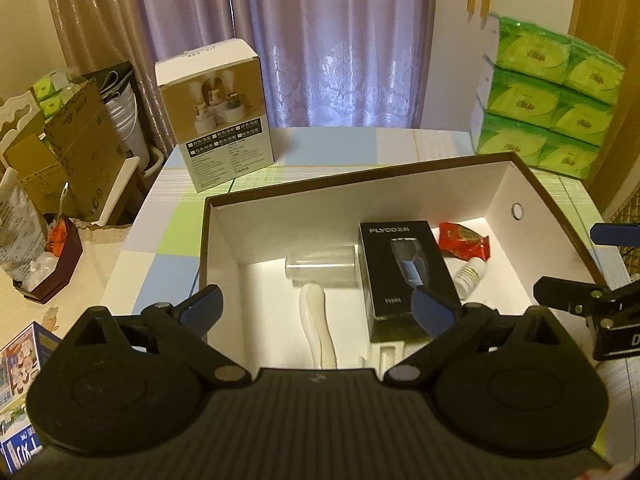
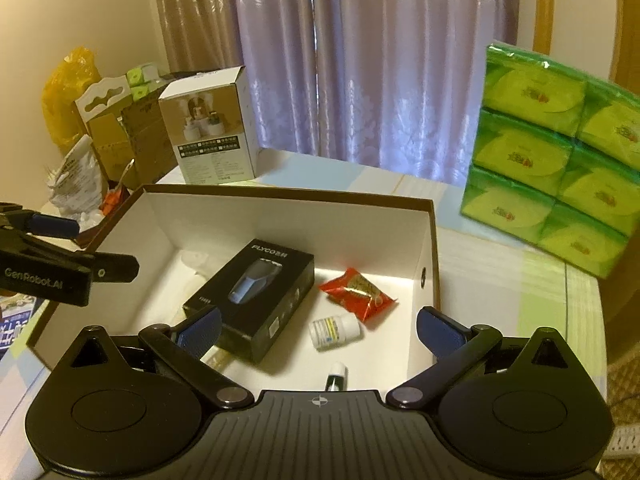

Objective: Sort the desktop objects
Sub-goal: 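Withdraw both tools from the box toward the cotton swabs and scrunchie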

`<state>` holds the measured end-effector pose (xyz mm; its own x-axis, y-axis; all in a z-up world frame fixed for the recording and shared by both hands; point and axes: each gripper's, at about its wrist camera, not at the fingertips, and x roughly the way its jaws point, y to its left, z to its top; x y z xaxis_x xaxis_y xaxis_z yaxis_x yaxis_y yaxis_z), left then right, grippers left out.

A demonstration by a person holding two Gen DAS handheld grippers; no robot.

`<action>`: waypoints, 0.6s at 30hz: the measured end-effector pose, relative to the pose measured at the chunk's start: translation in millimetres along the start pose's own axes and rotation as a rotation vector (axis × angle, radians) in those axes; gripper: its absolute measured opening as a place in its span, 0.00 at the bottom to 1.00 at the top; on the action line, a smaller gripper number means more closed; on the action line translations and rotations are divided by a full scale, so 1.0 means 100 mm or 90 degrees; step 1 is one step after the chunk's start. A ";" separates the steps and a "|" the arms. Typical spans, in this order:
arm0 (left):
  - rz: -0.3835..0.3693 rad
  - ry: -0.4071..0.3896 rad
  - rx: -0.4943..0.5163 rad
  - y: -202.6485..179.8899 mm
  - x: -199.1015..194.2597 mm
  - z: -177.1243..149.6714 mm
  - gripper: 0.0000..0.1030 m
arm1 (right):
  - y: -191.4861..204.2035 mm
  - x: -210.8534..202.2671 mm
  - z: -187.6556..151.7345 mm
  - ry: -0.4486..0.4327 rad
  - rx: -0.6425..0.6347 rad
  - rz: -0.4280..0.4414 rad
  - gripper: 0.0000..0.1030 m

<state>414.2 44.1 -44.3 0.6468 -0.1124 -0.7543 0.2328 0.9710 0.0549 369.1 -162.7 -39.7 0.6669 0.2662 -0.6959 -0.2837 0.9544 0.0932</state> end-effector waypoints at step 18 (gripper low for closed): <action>0.022 -0.026 -0.019 -0.12 -0.83 -0.40 0.99 | 0.24 -0.65 -0.31 -0.015 0.017 0.001 0.98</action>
<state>328.4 50.8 -8.7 0.6835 -0.0871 -0.7247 0.1884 0.9803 0.0599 297.4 -161.1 -13.9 0.6831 0.2703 -0.6784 -0.2665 0.9572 0.1130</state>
